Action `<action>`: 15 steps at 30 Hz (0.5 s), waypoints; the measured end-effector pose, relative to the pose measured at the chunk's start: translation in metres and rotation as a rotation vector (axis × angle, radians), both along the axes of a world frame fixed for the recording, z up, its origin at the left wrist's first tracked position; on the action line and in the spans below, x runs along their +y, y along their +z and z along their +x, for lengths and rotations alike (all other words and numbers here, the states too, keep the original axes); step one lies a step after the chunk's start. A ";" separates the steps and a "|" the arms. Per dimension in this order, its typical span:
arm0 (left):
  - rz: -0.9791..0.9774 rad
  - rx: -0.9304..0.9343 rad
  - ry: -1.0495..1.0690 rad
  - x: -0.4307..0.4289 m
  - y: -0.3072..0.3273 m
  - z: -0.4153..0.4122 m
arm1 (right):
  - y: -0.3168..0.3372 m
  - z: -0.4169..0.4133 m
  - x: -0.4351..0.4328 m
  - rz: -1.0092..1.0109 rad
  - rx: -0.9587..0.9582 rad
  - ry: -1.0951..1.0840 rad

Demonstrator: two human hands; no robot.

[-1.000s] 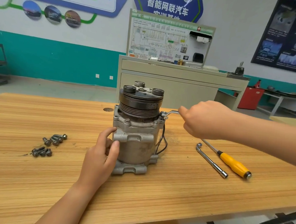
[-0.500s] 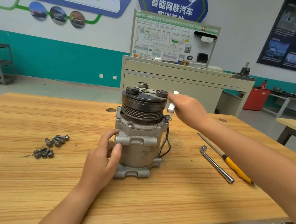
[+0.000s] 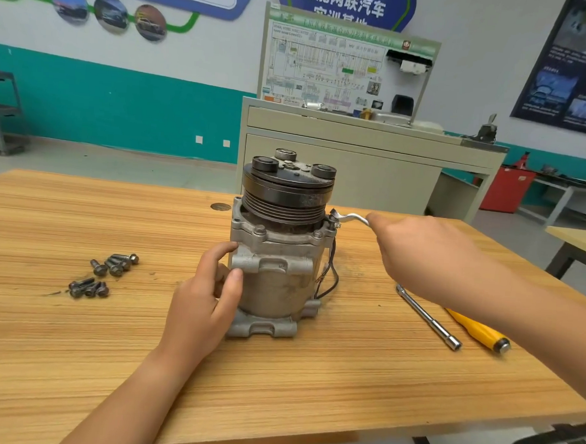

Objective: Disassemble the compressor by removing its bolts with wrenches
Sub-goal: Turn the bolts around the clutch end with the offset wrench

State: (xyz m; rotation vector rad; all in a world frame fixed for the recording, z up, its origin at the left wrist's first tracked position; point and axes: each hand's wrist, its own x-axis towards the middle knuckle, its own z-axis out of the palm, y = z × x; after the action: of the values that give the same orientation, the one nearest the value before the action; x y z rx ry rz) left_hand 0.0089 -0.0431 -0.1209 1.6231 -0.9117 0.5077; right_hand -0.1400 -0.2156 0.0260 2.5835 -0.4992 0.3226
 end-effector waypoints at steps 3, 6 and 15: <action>0.000 -0.008 -0.001 0.000 0.001 0.000 | 0.005 0.003 0.008 -0.111 0.055 -0.023; 0.002 -0.009 0.001 0.001 0.001 0.000 | 0.005 0.004 0.013 -0.178 0.113 -0.031; -0.022 -0.008 -0.014 0.000 0.001 0.000 | 0.030 0.007 -0.001 -0.236 0.265 0.021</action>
State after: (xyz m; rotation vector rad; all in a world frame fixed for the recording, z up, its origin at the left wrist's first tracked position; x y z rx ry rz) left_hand 0.0092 -0.0432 -0.1203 1.5947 -0.9196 0.5133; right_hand -0.1328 -0.2164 0.0563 2.3556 -0.3174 0.0401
